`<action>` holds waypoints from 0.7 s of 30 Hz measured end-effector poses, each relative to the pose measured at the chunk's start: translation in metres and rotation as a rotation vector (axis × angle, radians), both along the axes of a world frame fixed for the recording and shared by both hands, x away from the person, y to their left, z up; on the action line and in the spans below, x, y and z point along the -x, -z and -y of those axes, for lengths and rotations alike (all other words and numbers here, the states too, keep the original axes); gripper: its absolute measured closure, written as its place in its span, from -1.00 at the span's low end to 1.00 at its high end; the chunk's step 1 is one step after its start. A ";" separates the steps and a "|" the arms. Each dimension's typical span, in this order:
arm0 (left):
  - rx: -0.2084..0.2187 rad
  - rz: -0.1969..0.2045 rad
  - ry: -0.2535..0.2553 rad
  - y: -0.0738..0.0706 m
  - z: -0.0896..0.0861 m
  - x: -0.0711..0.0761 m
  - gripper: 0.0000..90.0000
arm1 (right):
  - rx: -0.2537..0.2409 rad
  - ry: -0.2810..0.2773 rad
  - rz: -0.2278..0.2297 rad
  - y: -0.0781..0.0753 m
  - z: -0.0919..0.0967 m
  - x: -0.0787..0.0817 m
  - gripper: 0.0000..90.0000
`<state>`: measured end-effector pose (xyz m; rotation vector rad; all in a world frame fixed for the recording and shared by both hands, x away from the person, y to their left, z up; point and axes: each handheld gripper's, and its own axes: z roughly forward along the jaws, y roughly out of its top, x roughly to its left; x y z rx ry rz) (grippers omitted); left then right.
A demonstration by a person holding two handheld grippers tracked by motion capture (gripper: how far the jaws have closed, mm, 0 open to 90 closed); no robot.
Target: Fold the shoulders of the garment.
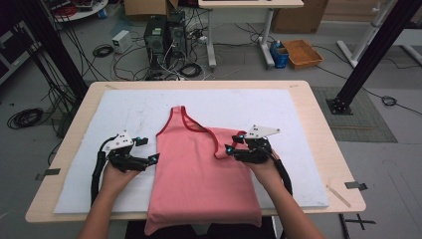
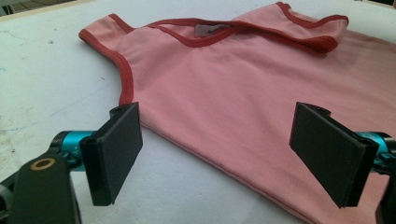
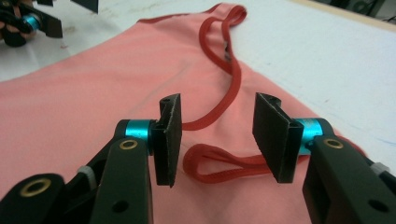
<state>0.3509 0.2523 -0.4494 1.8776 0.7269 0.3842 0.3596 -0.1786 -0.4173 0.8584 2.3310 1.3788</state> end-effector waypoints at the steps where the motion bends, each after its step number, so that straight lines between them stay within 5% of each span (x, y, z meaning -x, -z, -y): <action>1: 0.000 0.001 0.000 0.000 0.000 0.000 -0.62 | 0.007 -0.008 -0.008 0.002 -0.002 -0.001 0.19; 10: 0.009 -0.007 0.000 0.000 -0.001 -0.001 -0.62 | 0.105 -0.063 -0.096 0.026 -0.009 -0.003 0.66; 14: 0.008 -0.011 0.001 0.000 -0.001 -0.001 -0.62 | 0.146 -0.085 -0.111 0.031 -0.011 0.002 0.89; 21: 0.009 -0.009 0.000 0.000 -0.001 -0.001 -0.62 | 0.150 -0.103 -0.087 0.027 -0.011 0.009 1.00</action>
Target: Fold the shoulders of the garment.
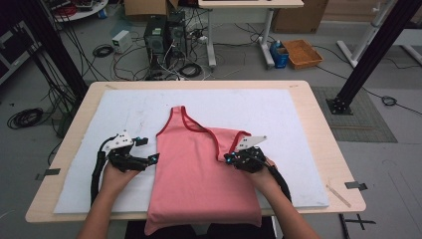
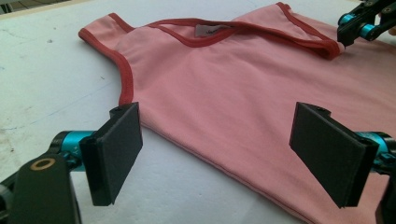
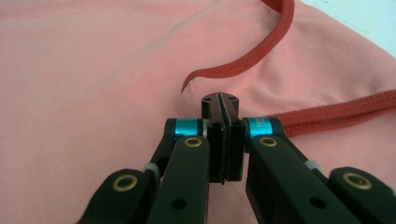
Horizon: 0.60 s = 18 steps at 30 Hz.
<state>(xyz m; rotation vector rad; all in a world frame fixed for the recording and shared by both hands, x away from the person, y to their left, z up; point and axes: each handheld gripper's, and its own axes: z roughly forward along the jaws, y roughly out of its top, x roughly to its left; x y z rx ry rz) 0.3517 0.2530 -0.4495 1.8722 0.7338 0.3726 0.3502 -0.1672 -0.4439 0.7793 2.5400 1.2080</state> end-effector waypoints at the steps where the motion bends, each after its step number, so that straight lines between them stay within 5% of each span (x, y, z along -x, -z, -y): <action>1: -0.001 0.000 0.000 0.000 0.000 0.000 -0.62 | -0.002 -0.001 0.006 0.000 0.002 0.001 0.99; 3: 0.001 -0.002 0.000 0.000 0.000 0.000 -0.62 | -0.022 0.030 0.020 -0.001 0.005 0.002 0.70; 6: -0.008 0.000 0.002 0.000 0.000 0.000 -0.62 | -0.062 0.049 0.025 -0.005 0.008 -0.001 0.54; 12: -0.011 0.002 0.001 0.000 0.000 0.000 -0.62 | -0.017 0.024 -0.039 0.006 0.001 -0.007 0.66; 18: -0.006 -0.002 0.001 0.000 0.000 0.000 -0.62 | -0.003 0.008 -0.010 0.001 0.003 -0.001 0.89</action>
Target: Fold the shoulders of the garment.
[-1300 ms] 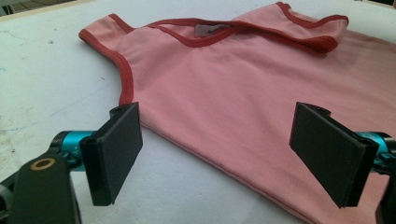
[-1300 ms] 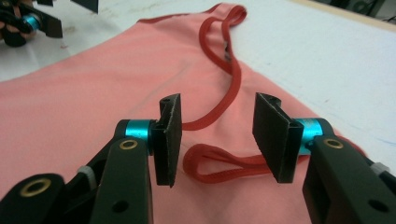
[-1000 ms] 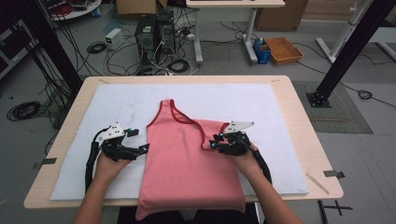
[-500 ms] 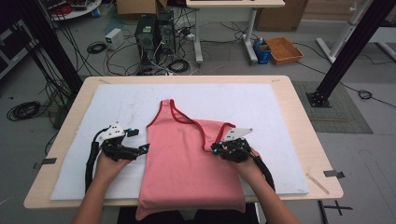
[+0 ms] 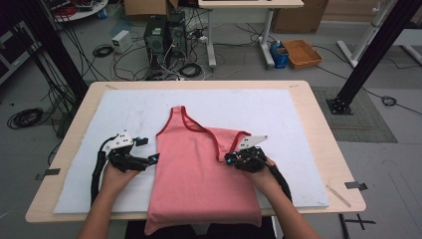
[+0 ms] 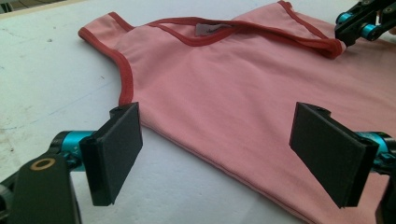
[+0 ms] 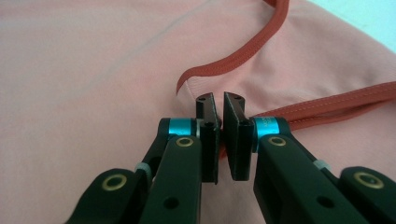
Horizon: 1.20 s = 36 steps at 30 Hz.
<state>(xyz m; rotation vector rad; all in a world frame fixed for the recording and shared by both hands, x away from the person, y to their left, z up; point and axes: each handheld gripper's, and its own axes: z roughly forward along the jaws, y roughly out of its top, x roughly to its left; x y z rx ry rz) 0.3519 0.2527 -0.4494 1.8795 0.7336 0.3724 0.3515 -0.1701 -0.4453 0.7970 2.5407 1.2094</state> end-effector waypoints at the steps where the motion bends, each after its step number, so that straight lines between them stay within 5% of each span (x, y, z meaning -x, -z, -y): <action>1: 0.000 0.000 -0.001 0.000 0.000 0.000 -0.62 | -0.001 -0.002 0.007 -0.002 0.001 0.002 0.89; 14: 0.001 0.000 -0.002 0.000 0.000 0.000 -0.62 | 0.057 -0.010 0.007 0.001 0.000 0.013 0.83; 18: 0.004 0.003 -0.002 0.000 0.000 0.000 -0.62 | 0.005 0.035 0.013 -0.001 0.003 0.013 0.15; 22: 0.006 0.000 -0.001 0.000 -0.001 0.000 -0.62 | -0.083 0.078 0.069 -0.008 0.019 0.015 -0.13; 26: 0.007 0.000 -0.003 0.000 -0.001 0.000 -0.62 | -0.166 0.124 0.081 -0.008 0.038 0.018 -0.34; 36: 0.048 -0.015 -0.019 0.000 -0.005 -0.002 -0.62 | -0.200 0.134 0.045 0.003 0.055 0.022 -0.47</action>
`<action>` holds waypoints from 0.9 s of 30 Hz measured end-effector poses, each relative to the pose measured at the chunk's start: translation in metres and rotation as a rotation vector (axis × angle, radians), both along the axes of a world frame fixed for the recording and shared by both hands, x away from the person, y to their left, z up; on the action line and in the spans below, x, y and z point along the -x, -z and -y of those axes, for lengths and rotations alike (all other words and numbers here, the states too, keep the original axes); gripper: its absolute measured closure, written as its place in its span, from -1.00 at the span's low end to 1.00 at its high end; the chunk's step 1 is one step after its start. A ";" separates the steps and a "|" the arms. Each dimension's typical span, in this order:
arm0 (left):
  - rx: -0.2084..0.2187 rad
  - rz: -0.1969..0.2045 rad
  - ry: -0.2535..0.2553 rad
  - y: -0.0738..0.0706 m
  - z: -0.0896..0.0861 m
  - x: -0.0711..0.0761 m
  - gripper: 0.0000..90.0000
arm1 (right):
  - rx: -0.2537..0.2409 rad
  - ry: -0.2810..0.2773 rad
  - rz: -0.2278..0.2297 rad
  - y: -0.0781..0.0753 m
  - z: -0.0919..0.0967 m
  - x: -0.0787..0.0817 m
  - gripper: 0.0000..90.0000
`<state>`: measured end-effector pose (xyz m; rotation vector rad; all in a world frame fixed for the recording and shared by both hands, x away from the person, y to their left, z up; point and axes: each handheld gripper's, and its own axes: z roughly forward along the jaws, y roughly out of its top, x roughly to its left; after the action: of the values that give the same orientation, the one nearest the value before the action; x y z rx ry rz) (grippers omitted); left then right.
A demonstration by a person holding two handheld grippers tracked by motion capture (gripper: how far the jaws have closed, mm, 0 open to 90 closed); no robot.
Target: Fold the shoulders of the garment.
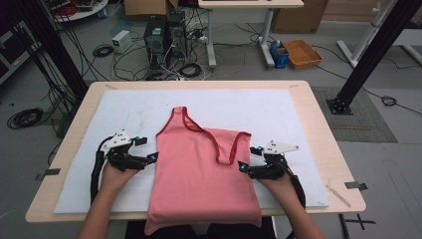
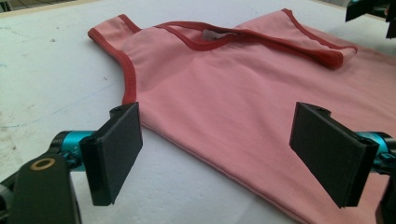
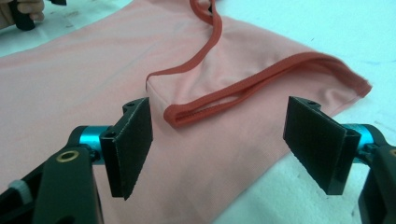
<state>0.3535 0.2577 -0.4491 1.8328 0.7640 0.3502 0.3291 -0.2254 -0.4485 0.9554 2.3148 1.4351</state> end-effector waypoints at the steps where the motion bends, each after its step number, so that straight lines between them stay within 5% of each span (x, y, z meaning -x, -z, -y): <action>1: 0.007 -0.006 -0.003 0.000 -0.001 0.000 -0.62 | -0.004 -0.003 -0.007 0.000 0.000 -0.001 -0.47; 7: 0.059 -0.031 0.017 -0.004 0.005 -0.005 -0.62 | -0.024 0.007 -0.030 0.001 0.003 -0.003 -0.51; 13: 0.031 -0.037 0.021 -0.014 0.026 -0.022 -0.62 | 0.000 0.008 -0.011 0.001 0.000 -0.002 -0.51; 22: 0.015 -0.083 -0.053 -0.017 0.038 -0.071 -0.62 | -0.007 0.005 -0.026 0.001 0.000 -0.002 -0.52; 27: -0.038 -0.125 -0.084 -0.019 0.045 -0.101 -0.61 | -0.017 0.004 -0.032 0.001 0.001 -0.004 -0.52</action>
<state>0.4548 0.2127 -0.4305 1.8748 0.9279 0.3083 0.3326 -0.2268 -0.4497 0.9939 2.3254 1.4503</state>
